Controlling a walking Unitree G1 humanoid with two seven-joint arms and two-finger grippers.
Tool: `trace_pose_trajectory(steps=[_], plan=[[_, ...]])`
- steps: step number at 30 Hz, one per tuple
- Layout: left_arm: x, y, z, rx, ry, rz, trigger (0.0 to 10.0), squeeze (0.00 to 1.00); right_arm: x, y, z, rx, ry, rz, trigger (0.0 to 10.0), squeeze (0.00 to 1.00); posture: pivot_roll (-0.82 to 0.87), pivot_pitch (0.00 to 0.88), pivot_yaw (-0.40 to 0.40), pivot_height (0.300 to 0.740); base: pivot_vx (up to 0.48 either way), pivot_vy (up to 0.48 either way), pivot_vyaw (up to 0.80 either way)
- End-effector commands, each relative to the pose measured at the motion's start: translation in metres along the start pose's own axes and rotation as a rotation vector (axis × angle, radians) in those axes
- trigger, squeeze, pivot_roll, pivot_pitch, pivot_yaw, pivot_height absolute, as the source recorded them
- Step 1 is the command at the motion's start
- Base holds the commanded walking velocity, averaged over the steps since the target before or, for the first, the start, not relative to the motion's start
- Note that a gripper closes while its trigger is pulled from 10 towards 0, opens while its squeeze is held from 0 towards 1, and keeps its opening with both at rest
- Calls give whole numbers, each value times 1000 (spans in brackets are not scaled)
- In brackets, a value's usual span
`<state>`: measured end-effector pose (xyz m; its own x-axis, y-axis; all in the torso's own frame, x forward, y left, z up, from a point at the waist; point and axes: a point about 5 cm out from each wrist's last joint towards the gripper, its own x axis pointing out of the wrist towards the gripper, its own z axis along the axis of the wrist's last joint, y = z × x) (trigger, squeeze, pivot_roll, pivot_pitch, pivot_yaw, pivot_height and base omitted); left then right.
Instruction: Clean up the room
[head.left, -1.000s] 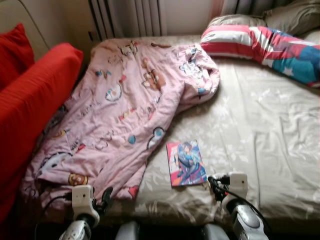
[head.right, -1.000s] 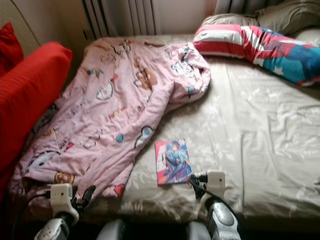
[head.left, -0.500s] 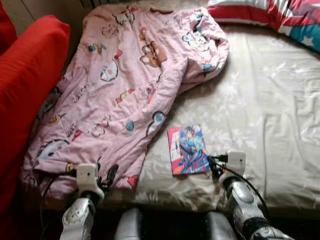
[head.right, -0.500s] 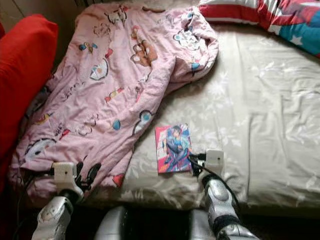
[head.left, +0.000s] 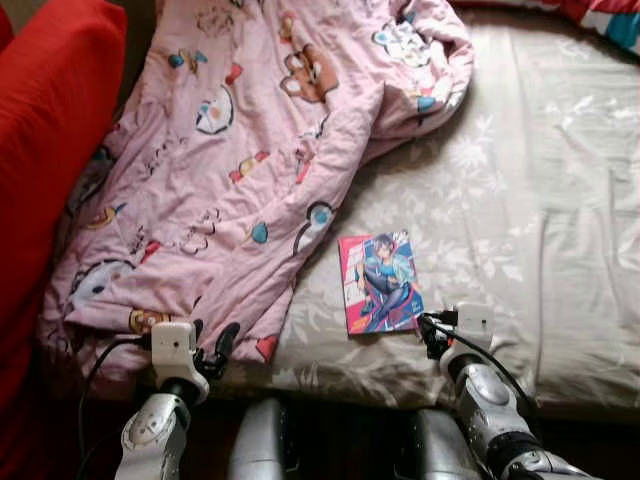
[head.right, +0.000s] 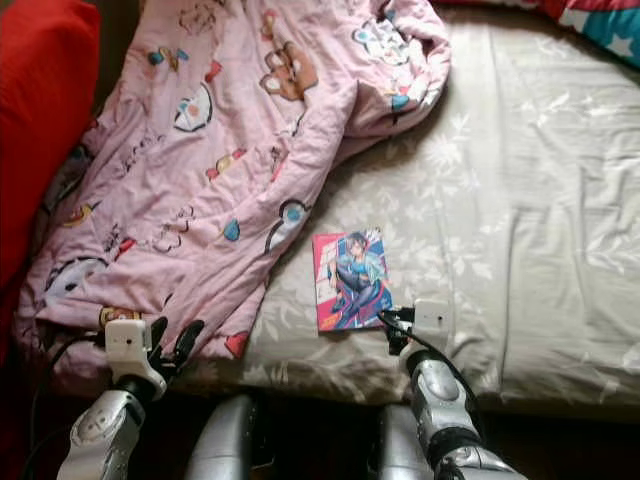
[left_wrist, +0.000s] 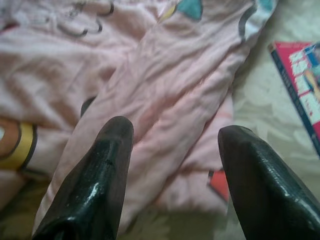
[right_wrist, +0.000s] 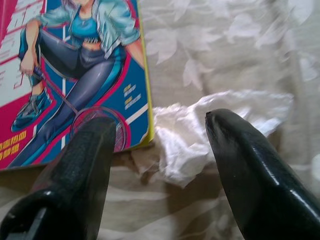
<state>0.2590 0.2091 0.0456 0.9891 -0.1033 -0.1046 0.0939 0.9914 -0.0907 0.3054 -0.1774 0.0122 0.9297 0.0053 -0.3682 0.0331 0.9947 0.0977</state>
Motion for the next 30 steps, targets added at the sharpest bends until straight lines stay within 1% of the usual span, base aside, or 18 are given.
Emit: trace_pose_trajectory(steps=[1, 11, 20, 21, 22, 23, 24, 25, 30], plan=[[-10, 7, -7, 8, 41, 20, 10000, 0, -5, 2, -16, 7, 63, 6, 10000, 0, 88, 375, 112, 650, 0, 0, 0], [-13, 5, -3, 7, 58, 18, 10000, 0, -1, 0, -9, -6, 56, -14, 10000, 0, 101, 384, 117, 650, 0, 0, 0], [-19, 6, -4, 10, 71, 25, 10000, 0, -1, -3, -7, -18, 61, -30, 10000, 0, 106, 392, 115, 650, 0, 0, 0], [-20, 6, -4, 11, 73, 26, 10000, 0, -1, -3, -7, -21, 64, -31, 9804, 0, 108, 394, 114, 650, 0, 0, 0], [-21, 7, -5, 11, 75, 30, 10000, 0, -1, -3, -8, -23, 66, -31, 5882, 0, 110, 396, 114, 650, 0, 0, 0], [-22, 7, -5, 11, 76, 33, 10000, 0, -1, -2, -8, -24, 69, -31, 1569, 0, 110, 396, 114, 650, 0, 0, 0], [-22, 7, -4, 11, 77, 33, 10000, 0, -1, -2, -9, -25, 70, -31, 1569, 0, 112, 398, 115, 650, 0, 0, 0], [-22, 8, -4, 12, 77, 33, 10000, 0, -1, -2, -9, -25, 71, -31, 0, 0, 112, 399, 114, 650, 0, 0, 0], [-25, 9, -5, 11, 82, 39, 10000, 0, -1, -3, -10, -29, 73, -37, 0, 0, 111, 404, 114, 650, 0, 0, 0]])
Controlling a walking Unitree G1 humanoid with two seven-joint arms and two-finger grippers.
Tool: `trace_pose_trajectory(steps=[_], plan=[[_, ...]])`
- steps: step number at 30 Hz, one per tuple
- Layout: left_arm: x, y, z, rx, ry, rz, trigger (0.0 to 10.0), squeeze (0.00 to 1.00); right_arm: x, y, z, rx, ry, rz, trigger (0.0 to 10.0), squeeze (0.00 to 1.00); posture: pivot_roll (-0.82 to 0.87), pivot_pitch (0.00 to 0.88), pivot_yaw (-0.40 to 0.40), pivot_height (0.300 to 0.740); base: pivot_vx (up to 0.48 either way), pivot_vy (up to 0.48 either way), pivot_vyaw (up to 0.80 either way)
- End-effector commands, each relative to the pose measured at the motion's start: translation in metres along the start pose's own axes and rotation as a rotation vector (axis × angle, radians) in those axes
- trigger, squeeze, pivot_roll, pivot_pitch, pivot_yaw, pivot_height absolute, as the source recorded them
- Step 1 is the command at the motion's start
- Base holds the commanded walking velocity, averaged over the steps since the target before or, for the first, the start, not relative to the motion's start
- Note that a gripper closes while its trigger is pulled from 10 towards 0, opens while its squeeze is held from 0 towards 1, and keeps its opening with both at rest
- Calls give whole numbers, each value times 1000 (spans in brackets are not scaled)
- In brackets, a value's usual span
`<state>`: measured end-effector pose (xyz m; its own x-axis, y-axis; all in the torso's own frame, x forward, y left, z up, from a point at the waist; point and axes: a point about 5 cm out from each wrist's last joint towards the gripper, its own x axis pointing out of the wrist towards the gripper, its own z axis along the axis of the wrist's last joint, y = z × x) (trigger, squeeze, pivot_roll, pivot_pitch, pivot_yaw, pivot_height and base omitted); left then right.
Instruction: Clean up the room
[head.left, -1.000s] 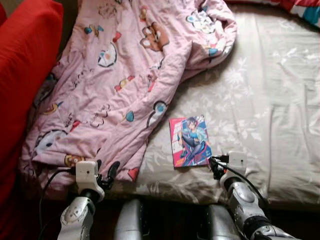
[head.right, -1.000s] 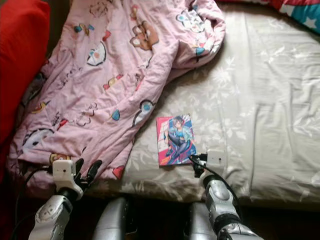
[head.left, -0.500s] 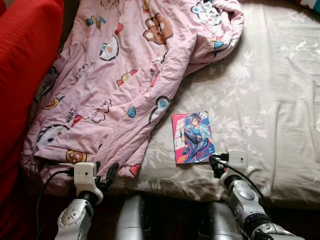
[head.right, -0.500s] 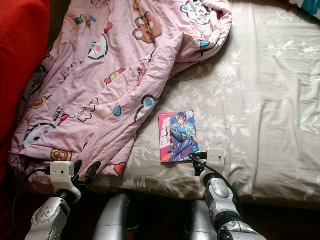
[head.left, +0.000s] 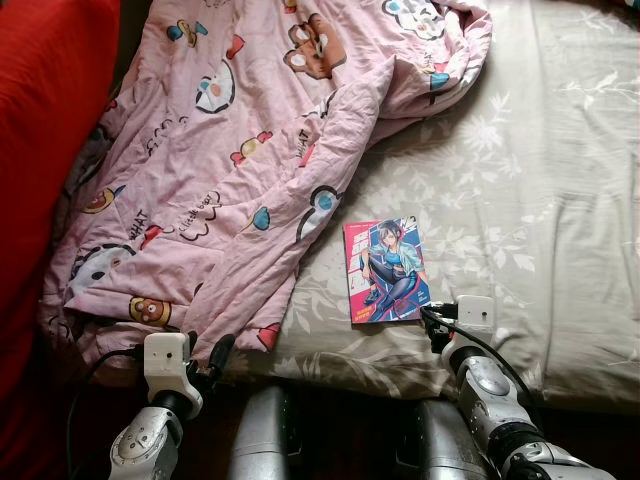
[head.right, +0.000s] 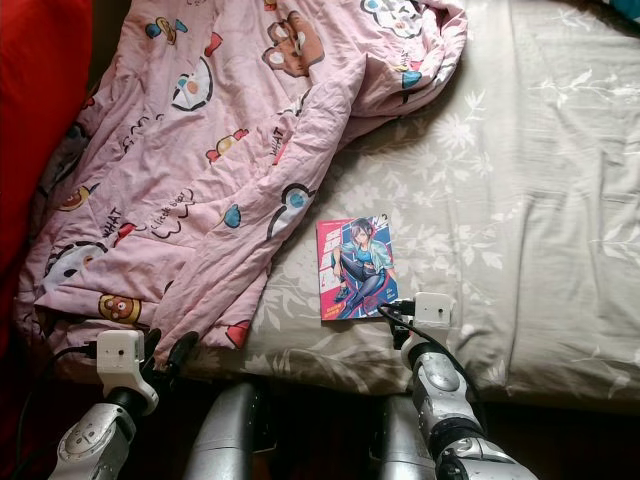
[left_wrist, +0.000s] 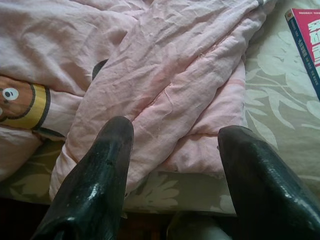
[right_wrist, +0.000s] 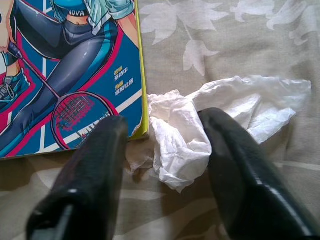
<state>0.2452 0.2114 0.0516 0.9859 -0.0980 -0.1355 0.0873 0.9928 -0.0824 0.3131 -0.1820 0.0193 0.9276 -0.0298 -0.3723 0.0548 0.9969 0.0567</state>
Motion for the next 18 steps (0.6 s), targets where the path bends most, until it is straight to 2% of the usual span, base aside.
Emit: trace_pose_trajectory(steps=[1, 18], plan=[[-10, 8, -10, 3, 53, 32, 10000, 0, -6, 1, -19, 0, 71, -3, 0, 0, 111, 404, 114, 650, 0, 0, 0], [-15, 6, -15, -9, 69, 41, 10000, 0, -7, -6, -22, -10, 90, -30, 0, 0, 120, 410, 104, 650, 0, 0, 0]])
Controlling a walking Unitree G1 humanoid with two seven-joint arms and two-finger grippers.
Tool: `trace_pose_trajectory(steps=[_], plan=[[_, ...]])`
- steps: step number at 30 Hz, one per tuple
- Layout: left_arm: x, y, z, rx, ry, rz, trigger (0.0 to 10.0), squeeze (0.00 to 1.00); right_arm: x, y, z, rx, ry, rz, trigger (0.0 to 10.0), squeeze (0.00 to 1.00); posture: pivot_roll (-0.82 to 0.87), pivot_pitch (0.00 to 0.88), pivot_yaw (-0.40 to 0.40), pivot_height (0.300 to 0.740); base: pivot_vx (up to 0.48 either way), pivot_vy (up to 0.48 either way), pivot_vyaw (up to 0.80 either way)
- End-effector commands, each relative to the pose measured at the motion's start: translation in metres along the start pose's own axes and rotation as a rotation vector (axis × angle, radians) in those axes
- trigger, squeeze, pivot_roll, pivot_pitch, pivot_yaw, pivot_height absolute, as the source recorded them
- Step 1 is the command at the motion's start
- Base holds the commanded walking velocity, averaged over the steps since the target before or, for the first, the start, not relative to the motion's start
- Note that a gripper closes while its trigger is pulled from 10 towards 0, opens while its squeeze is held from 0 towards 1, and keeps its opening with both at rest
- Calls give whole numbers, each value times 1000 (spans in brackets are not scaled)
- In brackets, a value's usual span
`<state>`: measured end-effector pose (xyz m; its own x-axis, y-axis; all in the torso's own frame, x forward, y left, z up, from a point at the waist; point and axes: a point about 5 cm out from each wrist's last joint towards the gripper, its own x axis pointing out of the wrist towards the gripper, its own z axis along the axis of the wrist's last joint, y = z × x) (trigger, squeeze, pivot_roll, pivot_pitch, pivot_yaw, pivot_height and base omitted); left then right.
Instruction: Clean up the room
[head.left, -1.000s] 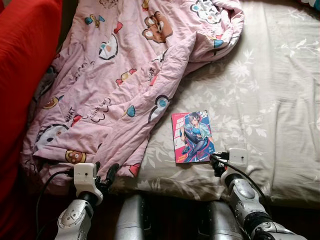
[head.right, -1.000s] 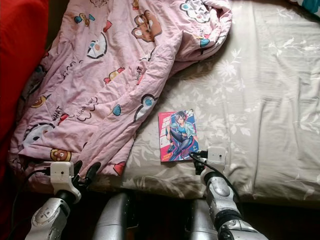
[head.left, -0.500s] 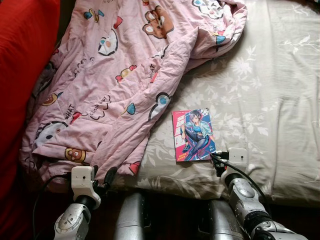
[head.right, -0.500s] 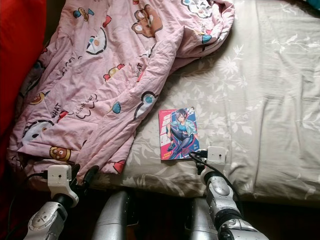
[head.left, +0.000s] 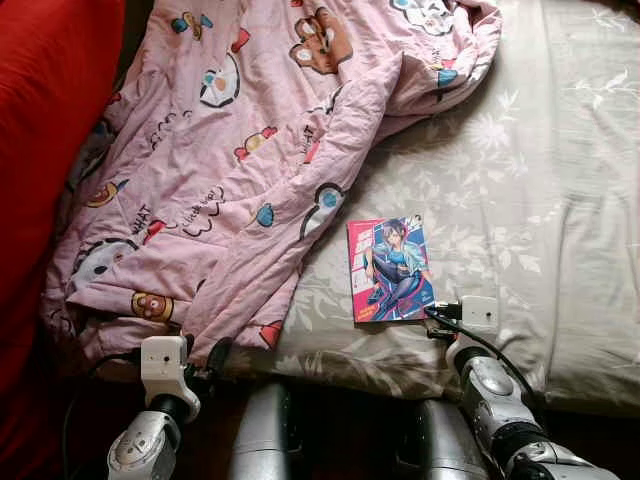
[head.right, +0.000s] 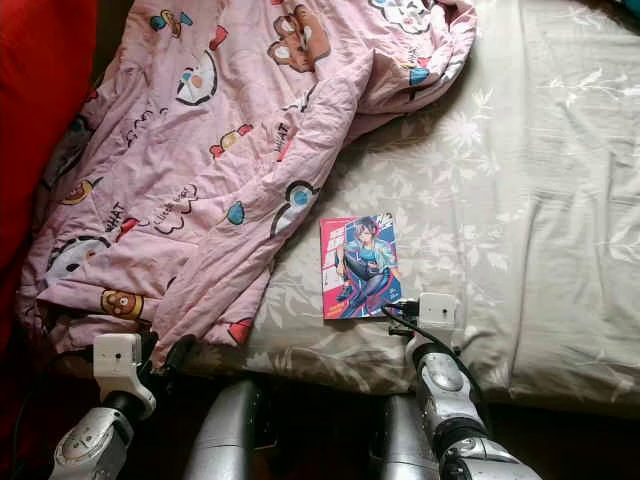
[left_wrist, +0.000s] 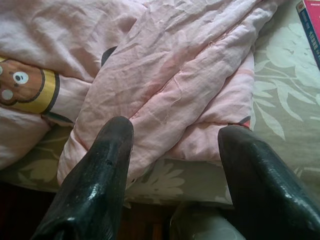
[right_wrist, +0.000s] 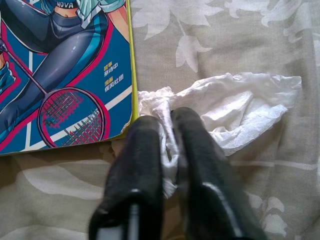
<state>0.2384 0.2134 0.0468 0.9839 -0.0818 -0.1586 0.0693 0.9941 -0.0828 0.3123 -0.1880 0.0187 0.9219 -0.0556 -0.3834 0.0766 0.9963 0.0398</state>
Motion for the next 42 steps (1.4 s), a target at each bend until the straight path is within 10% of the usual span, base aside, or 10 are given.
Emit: trace_pose_trajectory(steps=[1, 12, 30, 32, 42], plan=[[-9, 5, -10, -6, 47, 23, 10000, 0, -7, 0, -22, -4, 81, -3, 0, 0, 120, 410, 104, 650, 0, 0, 0], [-9, 4, -13, -11, 56, 27, 10000, 0, -9, -2, -26, -3, 88, -16, 0, 0, 114, 404, 97, 650, 0, 0, 0], [15, 8, -17, -16, 10, 73, 10000, 0, -18, -25, 8, -3, -264, -71, 0, 0, 11, 127, 28, 650, 0, 0, 0], [15, 8, -21, -18, 15, 81, 10000, 0, -24, -25, 1, 14, -276, -61, 9647, 0, -2, 99, 24, 650, 0, 0, 0], [19, 12, -29, -24, 25, 107, 10000, 0, -45, -34, -41, 68, -156, -105, 10000, 0, -28, 18, 29, 650, 0, 0, 0]])
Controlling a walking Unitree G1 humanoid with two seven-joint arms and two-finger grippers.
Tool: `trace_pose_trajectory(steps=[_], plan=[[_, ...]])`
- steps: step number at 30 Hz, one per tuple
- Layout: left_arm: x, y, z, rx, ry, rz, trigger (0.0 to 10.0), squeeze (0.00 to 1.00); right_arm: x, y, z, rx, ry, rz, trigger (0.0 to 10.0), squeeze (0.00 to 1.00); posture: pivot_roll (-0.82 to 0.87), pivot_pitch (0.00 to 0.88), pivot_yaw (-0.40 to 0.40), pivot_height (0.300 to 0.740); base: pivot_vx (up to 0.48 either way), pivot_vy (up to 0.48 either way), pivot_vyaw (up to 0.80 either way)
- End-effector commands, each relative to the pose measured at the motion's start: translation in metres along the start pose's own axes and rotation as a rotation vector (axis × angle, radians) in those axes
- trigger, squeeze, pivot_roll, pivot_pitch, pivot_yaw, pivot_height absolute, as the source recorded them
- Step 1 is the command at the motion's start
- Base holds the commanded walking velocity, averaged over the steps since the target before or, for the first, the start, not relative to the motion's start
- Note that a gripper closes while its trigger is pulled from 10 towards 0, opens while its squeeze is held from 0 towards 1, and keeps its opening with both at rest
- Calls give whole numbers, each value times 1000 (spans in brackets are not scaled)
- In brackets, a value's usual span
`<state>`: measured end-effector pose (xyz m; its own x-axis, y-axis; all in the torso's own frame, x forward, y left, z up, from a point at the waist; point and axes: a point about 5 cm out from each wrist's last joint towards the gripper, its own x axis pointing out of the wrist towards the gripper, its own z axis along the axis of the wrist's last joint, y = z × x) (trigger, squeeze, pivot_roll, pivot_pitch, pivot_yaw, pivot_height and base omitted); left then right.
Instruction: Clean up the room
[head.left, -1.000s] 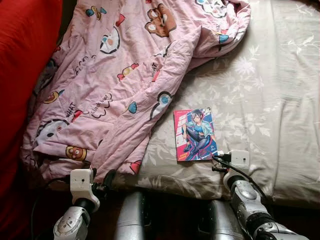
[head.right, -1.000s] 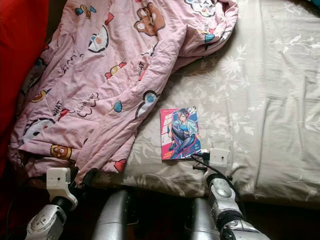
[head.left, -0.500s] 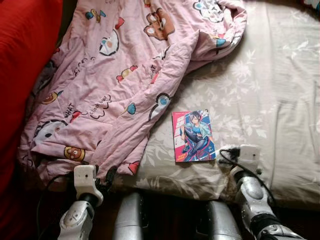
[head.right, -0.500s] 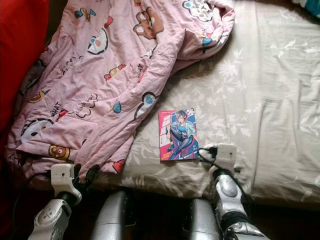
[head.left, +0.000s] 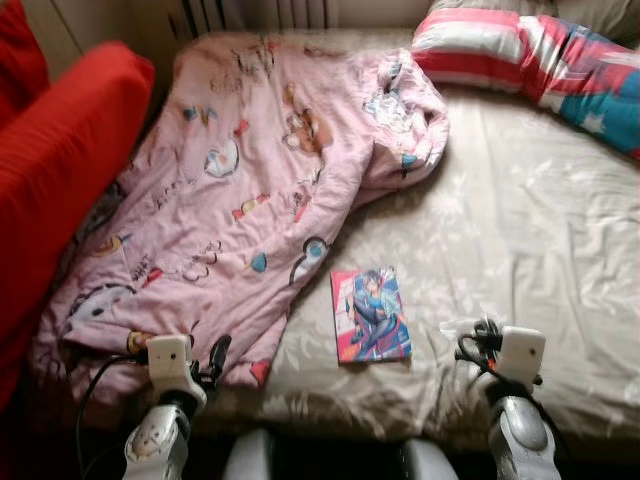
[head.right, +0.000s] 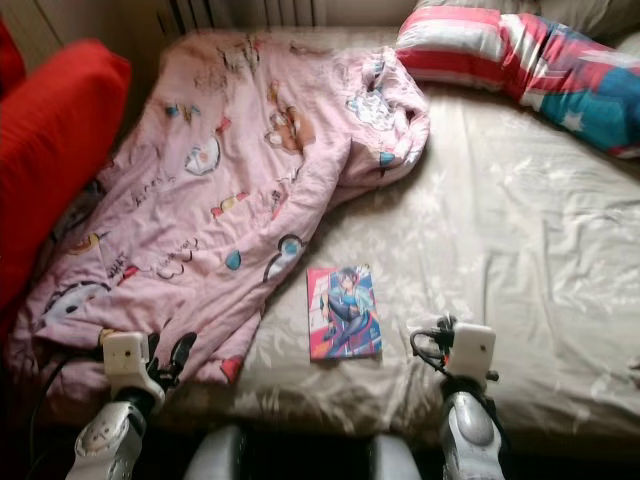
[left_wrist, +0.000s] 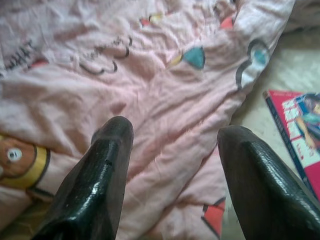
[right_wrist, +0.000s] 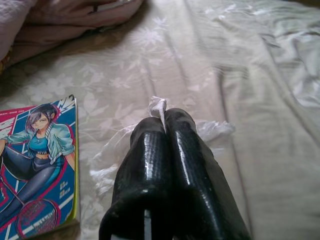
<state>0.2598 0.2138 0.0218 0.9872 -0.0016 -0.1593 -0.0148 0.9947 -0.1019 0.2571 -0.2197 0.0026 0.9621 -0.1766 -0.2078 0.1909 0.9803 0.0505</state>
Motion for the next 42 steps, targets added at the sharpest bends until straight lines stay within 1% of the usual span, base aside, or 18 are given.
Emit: trace_pose_trajectory(steps=[1, 2, 5, 8, 11, 15, 17, 20, 22, 25, 26, 27, 30, 35, 39, 42], plan=[[-6, 11, -10, 12, 45, 36, 10000, 0, -5, 2, -11, 22, 57, 5, 10000, 0, -36, 6, 31, 650, 0, 0, 0], [-7, 16, -15, 17, 73, 53, 10000, 0, -7, 1, -18, 23, 95, 2, 10000, 0, -40, 0, 35, 650, 0, 0, 0], [-9, 25, -24, 20, 135, 91, 10000, 0, -9, -5, -27, 35, 164, -33, 10000, 0, -36, 0, 37, 650, 0, 0, 0], [-11, 28, -28, 19, 165, 95, 10000, 0, -10, -6, -31, 35, 195, -41, 10000, 0, -35, 0, 37, 650, 0, 0, 0], [-12, 28, -36, 8, 208, 103, 10000, 0, -10, -6, -35, 51, 238, -41, 10000, 0, -34, 0, 43, 650, 0, 0, 0], [-13, 29, -41, -3, 238, 116, 10000, 0, -11, -4, -40, 73, 274, -42, 10000, 0, -34, 0, 42, 650, 0, 0, 0], [-13, 28, -44, -7, 258, 115, 10000, 0, -14, -3, -44, 74, 303, -35, 10000, 0, -35, 0, 42, 665, 0, 0, 0], [-16, 27, -49, -7, 288, 116, 10000, 0, -19, -3, -52, 47, 355, -28, 10000, 0, -39, 0, 44, 685, 0, 0, 0], [-18, 26, -53, -10, 312, 119, 10000, 0, -23, -5, -58, 34, 394, -43, 10000, 0, -45, 0, 45, 700, 0, 0, 0], [-19, 26, -56, -11, 326, 119, 10000, 0, -25, -6, -60, 41, 405, -50, 10000, 0, -48, 0, 47, 710, 0, 0, 0], [-22, 26, -60, -12, 349, 123, 10000, 0, -28, -8, -64, 31, 434, -54, 10000, 0, -50, 0, 46, 720, 0, 0, 0], [-22, 26, -60, -12, 349, 123, 10000, 0, -28, -8, -64, 31, 434, -54, 10000, 0, -50, 0, 46, 720, 0, 0, 0], [-25, 26, -65, -15, 380, 126, 10000, 0, -34, -11, -70, 9, 477, -59, 10000, 0, -47, 0, 41, 740, 0, 0, 0], [-29, 24, -72, -21, 429, 131, 10000, 0, -42, -16, -79, -21, 545, -75, 10000, 0, -49, 0, 36, 740, 0, 0, 0], [-32, 24, -77, -15, 468, 141, 10000, 0, -44, -13, -82, -34, 573, -66, 10000, 0, -50, 0, 33, 740, 0, 0, 0], [-39, 27, -83, -21, 517, 165, 10000, 0, -47, -9, -87, -39, 601, -52, 10000, 0, -48, 0, 33, 740, 0, 0, 0]])
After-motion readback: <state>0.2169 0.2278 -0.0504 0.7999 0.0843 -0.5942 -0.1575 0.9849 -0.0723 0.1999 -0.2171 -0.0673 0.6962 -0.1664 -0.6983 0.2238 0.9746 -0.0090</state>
